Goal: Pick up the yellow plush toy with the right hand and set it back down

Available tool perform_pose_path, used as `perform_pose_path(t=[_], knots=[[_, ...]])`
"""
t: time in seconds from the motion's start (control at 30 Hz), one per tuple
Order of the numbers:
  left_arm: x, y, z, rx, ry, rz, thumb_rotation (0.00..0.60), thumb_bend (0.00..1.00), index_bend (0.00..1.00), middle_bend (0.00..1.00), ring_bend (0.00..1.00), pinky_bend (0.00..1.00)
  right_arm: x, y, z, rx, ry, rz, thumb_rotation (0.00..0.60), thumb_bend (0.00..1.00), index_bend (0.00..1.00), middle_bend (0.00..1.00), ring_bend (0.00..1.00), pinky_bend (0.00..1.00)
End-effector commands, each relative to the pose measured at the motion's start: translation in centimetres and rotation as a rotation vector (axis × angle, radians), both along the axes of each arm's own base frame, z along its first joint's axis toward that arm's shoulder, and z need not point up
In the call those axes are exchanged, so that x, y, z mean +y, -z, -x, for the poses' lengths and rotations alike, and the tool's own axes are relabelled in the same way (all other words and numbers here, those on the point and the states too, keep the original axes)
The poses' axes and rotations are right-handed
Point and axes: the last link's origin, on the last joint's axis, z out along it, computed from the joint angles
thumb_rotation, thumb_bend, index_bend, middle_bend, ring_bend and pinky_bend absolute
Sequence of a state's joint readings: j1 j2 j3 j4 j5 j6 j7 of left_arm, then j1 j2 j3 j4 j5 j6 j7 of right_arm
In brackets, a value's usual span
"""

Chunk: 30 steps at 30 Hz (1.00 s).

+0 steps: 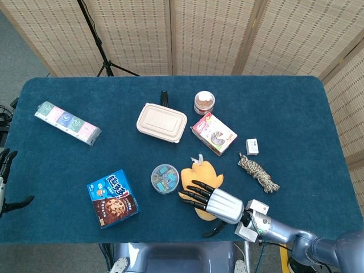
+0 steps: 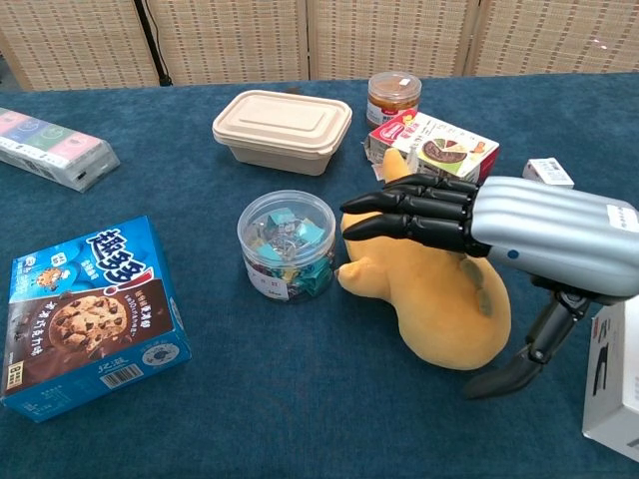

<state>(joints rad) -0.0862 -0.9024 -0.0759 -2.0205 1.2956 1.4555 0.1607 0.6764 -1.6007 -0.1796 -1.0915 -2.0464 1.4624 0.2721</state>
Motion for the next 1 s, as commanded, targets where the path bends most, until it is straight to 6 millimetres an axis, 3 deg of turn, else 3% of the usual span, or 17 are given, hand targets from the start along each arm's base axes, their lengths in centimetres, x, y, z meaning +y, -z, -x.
perform_pose_path(t=[0.03,0.4,0.7,1.0], knots=[[0.0,0.0,0.0,0.0,0.0,0.0,0.6,0.0,0.0,0.0,0.0,0.0,0.1,0.0,-0.1,0.004,-0.026,-0.007,0.24,0.0,0.0,0.0,0.0,0.0],[0.1,0.1,0.0,0.002,-0.004,0.003,0.6,0.0,0.0,0.0,0.0,0.0,0.7,1.8,1.1,0.084,-0.092,-0.052,0.24,0.0,0.0,0.0,0.0,0.0],[0.3,0.0,0.1,0.0,-0.009,0.002,0.6,0.0,0.0,0.0,0.0,0.0,-1.7,3.9,2.3,0.158,-0.026,-0.051,0.239,0.0,0.0,0.0,0.0,0.0],[0.4,-0.1,0.2,-0.003,-0.011,0.0,0.6,0.0,0.0,0.0,0.0,0.0,-3.8,4.2,1.8,0.052,0.124,-0.095,0.243,0.0,0.0,0.0,0.0,0.0]])
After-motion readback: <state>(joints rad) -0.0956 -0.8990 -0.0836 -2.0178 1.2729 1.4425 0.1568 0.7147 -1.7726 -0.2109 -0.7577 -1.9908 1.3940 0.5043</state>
